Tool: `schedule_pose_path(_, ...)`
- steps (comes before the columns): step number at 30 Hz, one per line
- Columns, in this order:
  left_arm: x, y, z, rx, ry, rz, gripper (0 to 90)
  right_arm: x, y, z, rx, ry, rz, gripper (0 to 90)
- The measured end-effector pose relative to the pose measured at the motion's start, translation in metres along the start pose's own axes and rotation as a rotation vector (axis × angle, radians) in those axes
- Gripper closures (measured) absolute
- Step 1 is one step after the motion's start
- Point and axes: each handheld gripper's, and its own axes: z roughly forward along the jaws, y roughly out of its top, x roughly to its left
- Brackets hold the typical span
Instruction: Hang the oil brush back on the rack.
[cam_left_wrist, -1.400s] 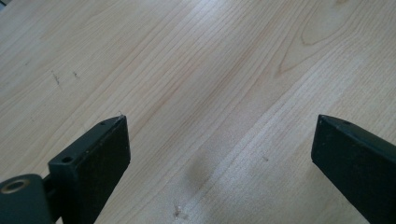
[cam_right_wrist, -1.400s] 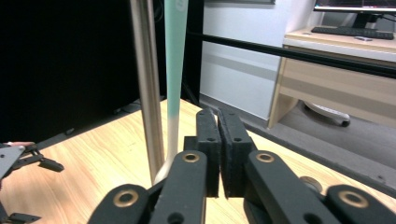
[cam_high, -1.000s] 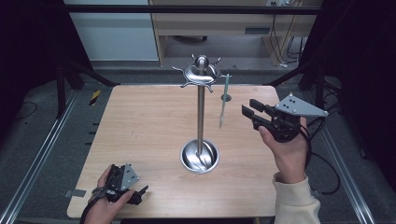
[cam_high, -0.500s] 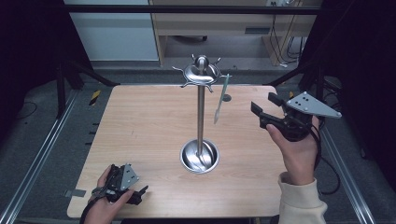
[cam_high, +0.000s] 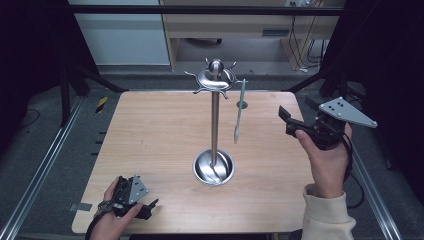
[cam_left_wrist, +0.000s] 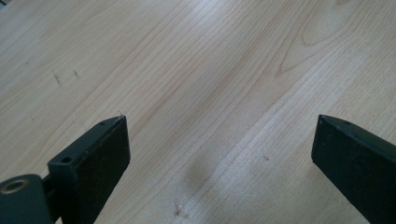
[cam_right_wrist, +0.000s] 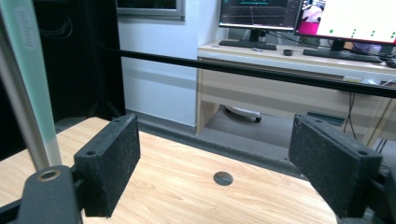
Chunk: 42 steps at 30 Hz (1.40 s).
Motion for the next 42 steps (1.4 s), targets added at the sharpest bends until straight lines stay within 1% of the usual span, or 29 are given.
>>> schedule_pose_path(1, 0.000, 0.000, 0.000, 0.000, 0.000, 0.000, 3.9, -0.003, 0.000, -0.001, -0.007, -0.012, 0.002, 15.8)
schedule_pose_path(4, 0.000, 0.000, 0.000, 0.000, 0.000, -0.001, 3.9, -0.006, 0.000, -0.002, -0.012, -0.021, 0.009, 14.9)
schedule_pose_path(7, 0.000, 0.000, 0.000, 0.000, -0.001, 0.000, 3.9, -0.011, -0.001, -0.004, -0.017, -0.041, 0.016, 13.5)
schedule_pose_path(14, 0.000, 0.000, 0.000, -0.001, -0.001, -0.001, 3.9, -0.020, -0.003, -0.008, -0.026, -0.072, 0.034, 11.8)
schedule_pose_path(22, 0.000, 0.000, 0.000, 0.001, 0.000, 0.000, 3.9, -0.028, -0.006, -0.009, -0.037, -0.097, 0.047, 10.0)
schedule_pose_path(25, 0.000, 0.000, 0.000, -0.001, 0.000, -0.001, 3.9, -0.033, -0.012, -0.006, -0.016, -0.102, 0.061, 8.9)
schedule_pose_path(27, 0.000, 0.000, 0.000, 0.000, 0.000, -0.001, 3.8, -0.035, -0.014, -0.005, -0.014, -0.103, 0.062, 8.6)
schedule_pose_path(28, 0.000, 0.000, 0.000, 0.002, -0.001, 0.000, 3.9, -0.038, -0.018, -0.003, 0.002, -0.101, 0.069, 7.8)
schedule_pose_path(30, 0.000, 0.000, 0.000, 0.000, -0.001, -0.001, 3.8, -0.039, -0.020, -0.001, 0.008, -0.103, 0.074, 7.6)
schedule_pose_path(33, 0.000, 0.000, 0.000, 0.002, -0.001, 0.001, 3.8, -0.046, -0.029, 0.004, 0.037, -0.115, 0.084, 7.1)
schedule_pose_path(35, 0.000, 0.000, 0.000, 0.001, -0.001, 0.000, 3.8, -0.047, -0.031, 0.005, 0.043, -0.117, 0.087, 7.0)
schedule_pose_path(36, 0.000, 0.000, 0.000, 0.001, -0.001, 0.000, 3.8, -0.050, -0.036, 0.008, 0.057, -0.119, 0.096, 6.8)
schedule_pose_path(42, 0.000, 0.000, 0.000, 0.004, -0.004, 0.001, 3.8, -0.055, -0.048, 0.016, 0.099, -0.122, 0.109, 6.7)
